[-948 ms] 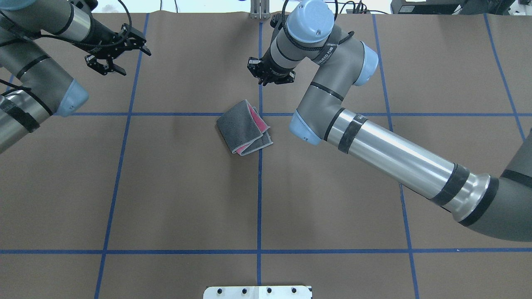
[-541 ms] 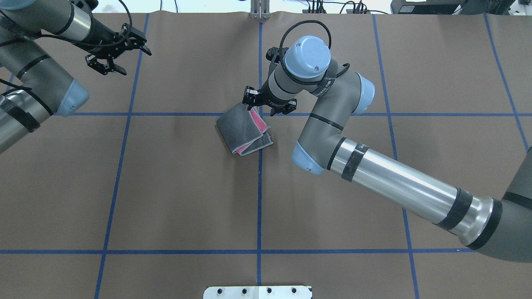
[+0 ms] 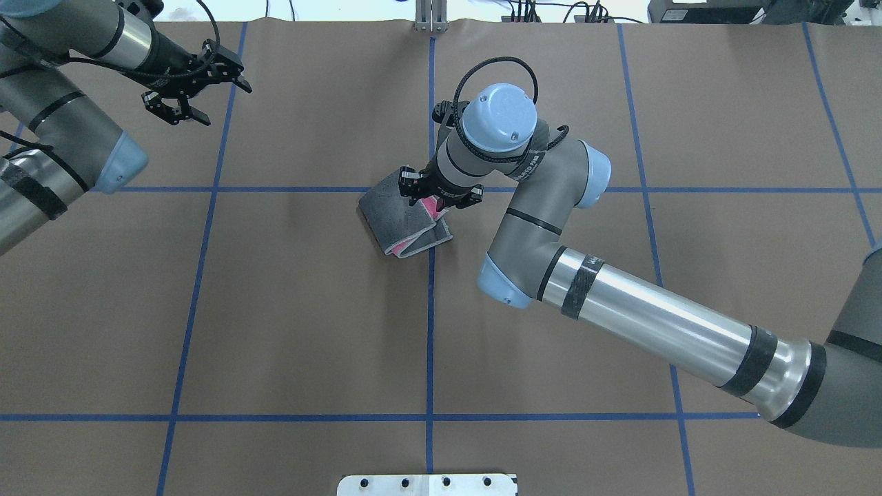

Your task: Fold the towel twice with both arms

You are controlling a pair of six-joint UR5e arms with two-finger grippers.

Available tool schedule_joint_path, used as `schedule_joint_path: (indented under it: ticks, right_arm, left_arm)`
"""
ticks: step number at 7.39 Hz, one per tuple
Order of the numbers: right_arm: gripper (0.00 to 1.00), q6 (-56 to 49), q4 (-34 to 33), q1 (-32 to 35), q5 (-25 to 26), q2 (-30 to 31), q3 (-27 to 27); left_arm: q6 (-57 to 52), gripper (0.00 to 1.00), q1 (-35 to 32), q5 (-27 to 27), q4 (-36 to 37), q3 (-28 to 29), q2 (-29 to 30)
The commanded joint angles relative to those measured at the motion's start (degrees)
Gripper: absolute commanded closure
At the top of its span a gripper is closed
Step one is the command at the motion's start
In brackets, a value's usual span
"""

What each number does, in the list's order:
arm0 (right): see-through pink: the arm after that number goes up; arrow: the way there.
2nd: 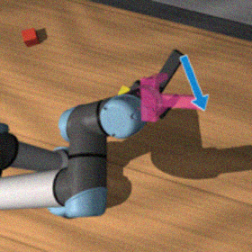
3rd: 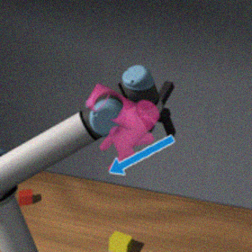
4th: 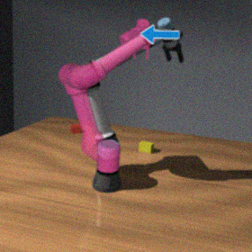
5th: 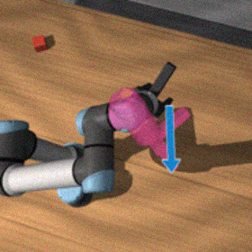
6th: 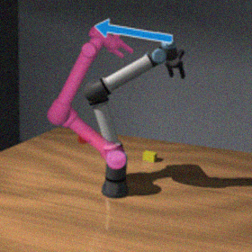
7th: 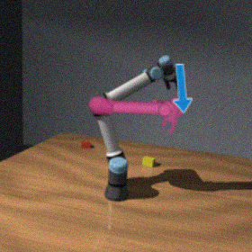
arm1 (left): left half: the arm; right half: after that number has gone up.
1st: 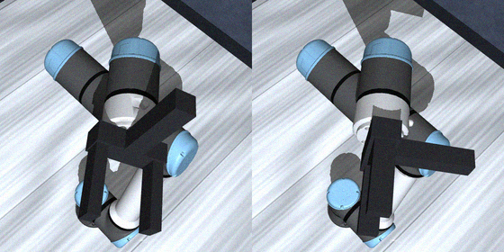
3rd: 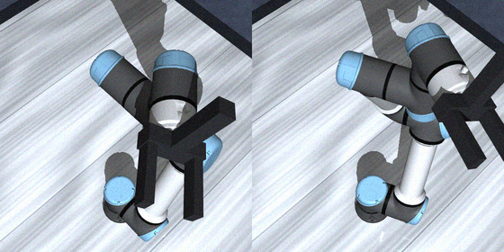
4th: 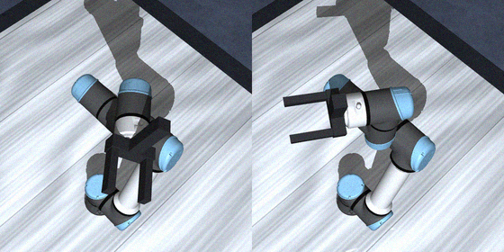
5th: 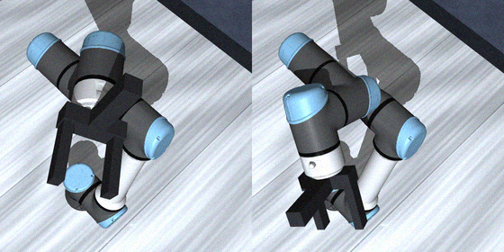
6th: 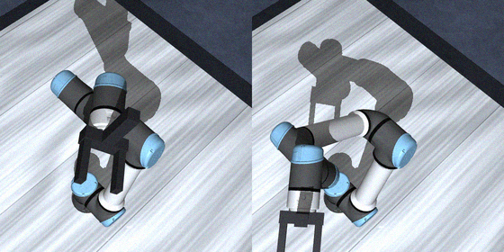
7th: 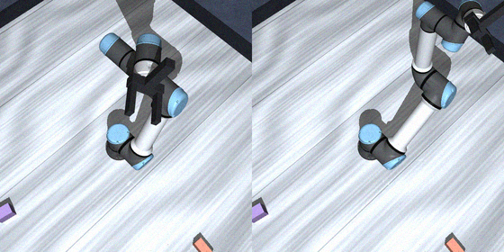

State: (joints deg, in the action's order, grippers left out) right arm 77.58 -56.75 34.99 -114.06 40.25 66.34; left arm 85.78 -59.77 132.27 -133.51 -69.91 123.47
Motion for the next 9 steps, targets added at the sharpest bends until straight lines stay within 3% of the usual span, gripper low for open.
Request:
schedule_joint_path:
  ticks: [1,2,3,4,5,9]
  right_arm:
    - [0.48,-0.5,0.1,-1.1,0.1,0.8,-0.1]
    - [0.48,-0.5,0.1,-1.1,0.1,1.0,-0.1]
    - [0.55,-0.5,0.1,-1.1,0.1,1.0,-0.1]
    - [0.82,-0.5,0.1,-1.1,0.1,1.0,-0.1]
    - [1.0,-0.7,0.3,-1.1,0.1,1.0,0.0]
    - [1.0,-2.1,0.2,0.0,-0.3,1.8,1.9]
  left_arm:
    - [0.0,0.0,0.0,0.0,0.0,0.1,-0.1]
    - [0.0,0.0,0.1,0.0,0.0,0.1,0.0]
    - [0.0,0.0,0.1,-0.1,0.0,0.1,0.0]
    - [0.0,0.0,0.1,0.0,0.0,0.1,0.0]
    - [0.0,0.0,0.1,0.0,0.0,0.1,0.0]
    - [-0.1,0.0,0.1,-0.1,0.0,0.1,-0.1]
